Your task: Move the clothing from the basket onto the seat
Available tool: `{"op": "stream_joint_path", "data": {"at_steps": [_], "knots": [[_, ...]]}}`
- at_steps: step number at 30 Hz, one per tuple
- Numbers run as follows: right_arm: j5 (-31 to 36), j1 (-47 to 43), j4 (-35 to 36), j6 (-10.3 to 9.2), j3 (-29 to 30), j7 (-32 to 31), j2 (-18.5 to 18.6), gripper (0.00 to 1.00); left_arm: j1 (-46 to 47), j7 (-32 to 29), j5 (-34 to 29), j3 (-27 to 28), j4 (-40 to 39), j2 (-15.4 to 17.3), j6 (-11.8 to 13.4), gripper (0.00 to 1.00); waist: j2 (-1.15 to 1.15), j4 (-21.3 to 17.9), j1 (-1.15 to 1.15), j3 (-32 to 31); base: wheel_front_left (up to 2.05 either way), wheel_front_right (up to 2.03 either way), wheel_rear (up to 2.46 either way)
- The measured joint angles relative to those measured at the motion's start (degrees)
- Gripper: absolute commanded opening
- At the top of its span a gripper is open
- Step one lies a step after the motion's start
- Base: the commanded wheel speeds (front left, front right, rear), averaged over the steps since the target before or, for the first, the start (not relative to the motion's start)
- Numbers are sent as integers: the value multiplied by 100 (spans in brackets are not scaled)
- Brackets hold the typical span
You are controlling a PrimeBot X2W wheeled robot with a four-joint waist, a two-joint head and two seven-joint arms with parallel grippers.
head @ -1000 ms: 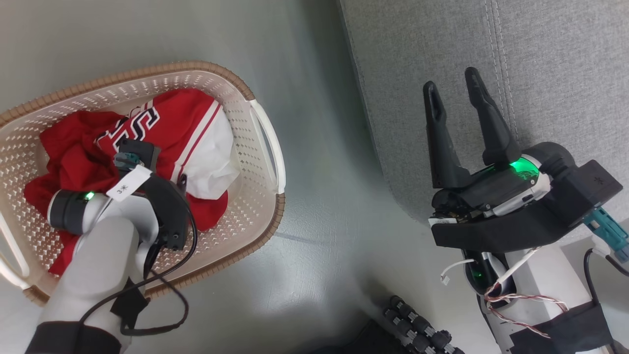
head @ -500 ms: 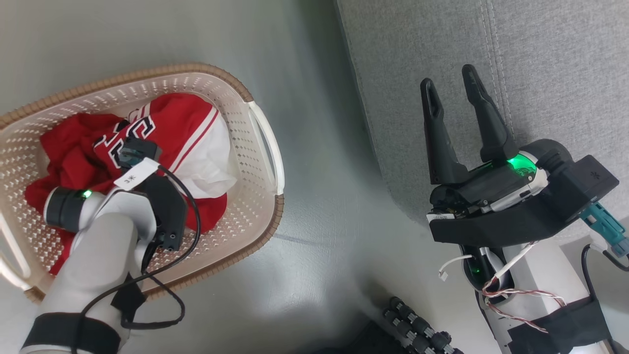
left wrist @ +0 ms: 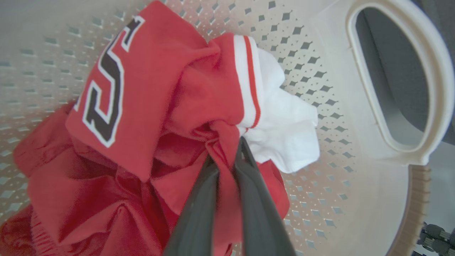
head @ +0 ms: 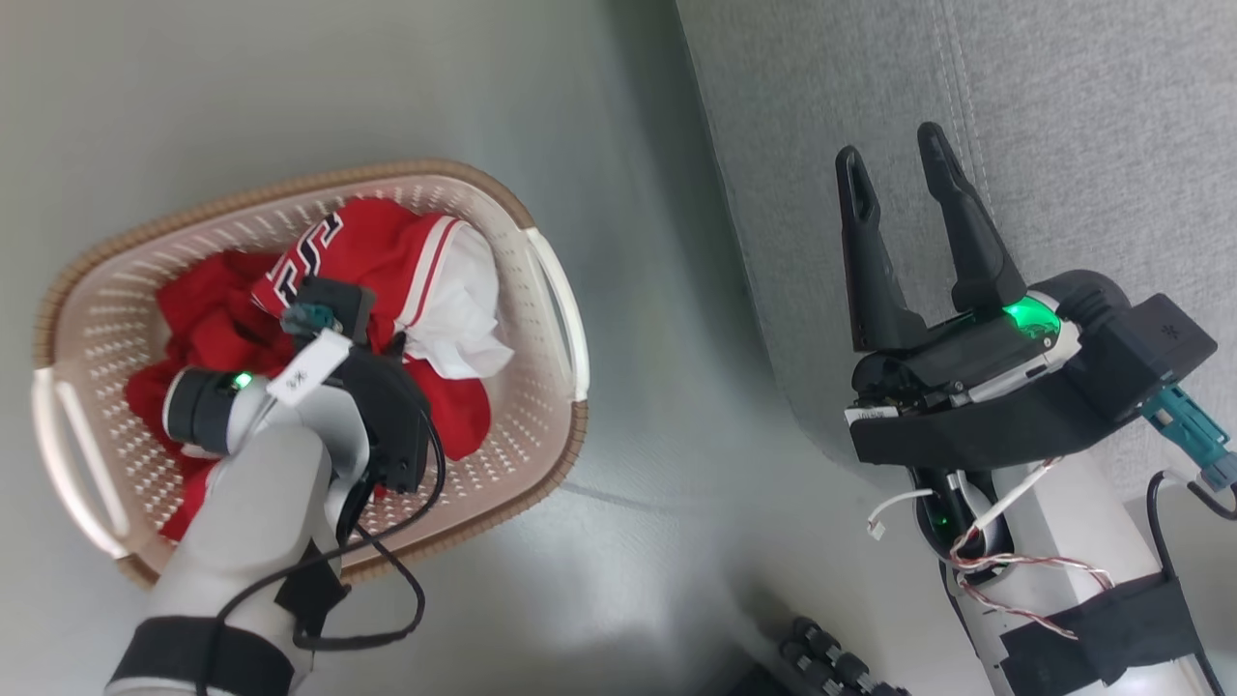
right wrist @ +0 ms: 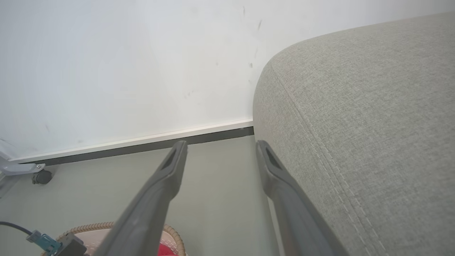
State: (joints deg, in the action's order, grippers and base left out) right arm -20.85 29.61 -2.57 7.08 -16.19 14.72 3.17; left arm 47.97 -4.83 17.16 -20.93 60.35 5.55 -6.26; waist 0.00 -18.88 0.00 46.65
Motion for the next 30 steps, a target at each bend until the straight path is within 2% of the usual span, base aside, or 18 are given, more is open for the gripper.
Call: {"op": "stream_joint_path", "data": {"at_steps": [15, 24, 30], "knots": [[26, -91, -358, 0, 183, 0, 164, 100, -410, 1117, 390, -18, -226, -121, -99, 0, 0, 371, -1, -1016, 0, 0, 0], [16, -327, -521, 1, 212, 0, 287, 100, -659, 1637, 522, -568, -811, -162, -108, 0, 0, 629, -1, -1715, 0, 0, 0], [-43, -485, -587, 1, 208, 0, 360, 100, -807, 1763, 824, -709, -1221, -166, -108, 0, 0, 778, -1, -2112, 0, 0, 0]]}}
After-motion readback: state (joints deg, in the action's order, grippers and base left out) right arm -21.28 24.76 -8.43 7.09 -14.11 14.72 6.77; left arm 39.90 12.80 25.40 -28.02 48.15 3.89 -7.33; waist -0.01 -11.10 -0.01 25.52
